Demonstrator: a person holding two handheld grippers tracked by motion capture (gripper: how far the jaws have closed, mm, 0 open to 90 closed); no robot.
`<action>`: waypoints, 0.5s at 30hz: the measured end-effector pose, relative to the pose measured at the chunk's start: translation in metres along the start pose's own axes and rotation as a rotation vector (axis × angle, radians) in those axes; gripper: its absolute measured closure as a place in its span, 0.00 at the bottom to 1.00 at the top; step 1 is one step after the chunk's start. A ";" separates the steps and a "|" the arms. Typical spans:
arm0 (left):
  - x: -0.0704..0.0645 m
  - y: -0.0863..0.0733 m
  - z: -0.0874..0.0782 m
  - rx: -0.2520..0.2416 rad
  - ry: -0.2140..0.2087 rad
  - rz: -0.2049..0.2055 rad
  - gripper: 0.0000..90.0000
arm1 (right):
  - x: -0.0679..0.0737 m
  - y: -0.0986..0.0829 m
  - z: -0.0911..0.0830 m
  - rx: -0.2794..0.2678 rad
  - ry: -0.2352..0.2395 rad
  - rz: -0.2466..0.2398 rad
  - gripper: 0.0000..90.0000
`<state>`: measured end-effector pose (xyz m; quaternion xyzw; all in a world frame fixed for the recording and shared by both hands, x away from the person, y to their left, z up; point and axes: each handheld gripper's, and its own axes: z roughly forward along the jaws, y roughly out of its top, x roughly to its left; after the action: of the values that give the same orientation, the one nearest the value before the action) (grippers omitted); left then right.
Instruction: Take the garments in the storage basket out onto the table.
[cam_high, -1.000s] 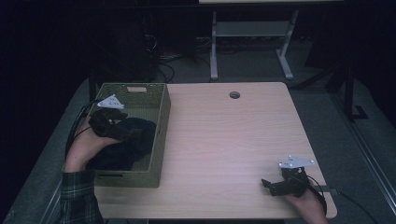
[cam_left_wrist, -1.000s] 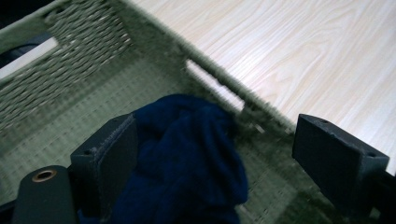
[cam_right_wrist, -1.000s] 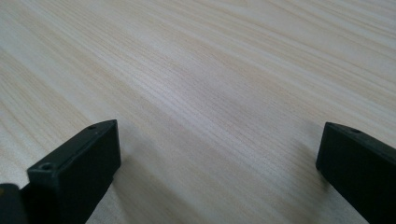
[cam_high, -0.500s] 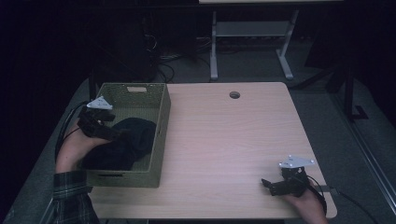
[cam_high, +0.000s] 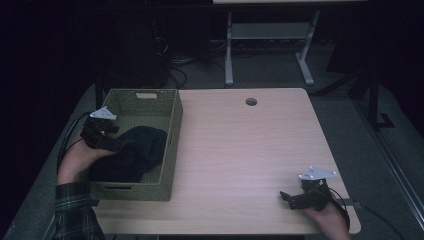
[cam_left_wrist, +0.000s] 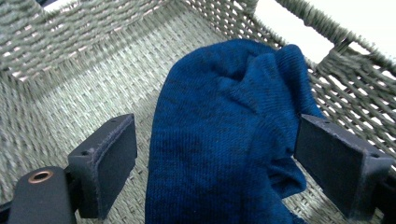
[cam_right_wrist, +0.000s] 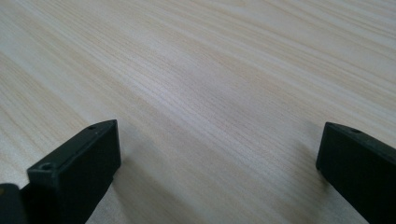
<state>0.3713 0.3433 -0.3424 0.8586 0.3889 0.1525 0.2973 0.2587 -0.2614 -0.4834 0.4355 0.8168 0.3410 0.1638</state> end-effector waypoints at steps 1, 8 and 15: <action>0.001 -0.001 0.002 0.004 -0.001 -0.005 0.14 | 0.000 0.000 0.000 0.000 0.000 0.001 0.00; 0.004 -0.006 0.013 0.040 -0.018 -0.005 0.14 | 0.000 0.000 0.000 -0.001 0.000 -0.001 0.00; 0.001 -0.006 0.025 0.085 -0.033 0.008 0.14 | 0.000 0.000 0.000 0.000 0.000 0.000 0.00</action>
<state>0.3805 0.3374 -0.3657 0.8743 0.3867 0.1228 0.2664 0.2587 -0.2614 -0.4834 0.4354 0.8168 0.3412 0.1638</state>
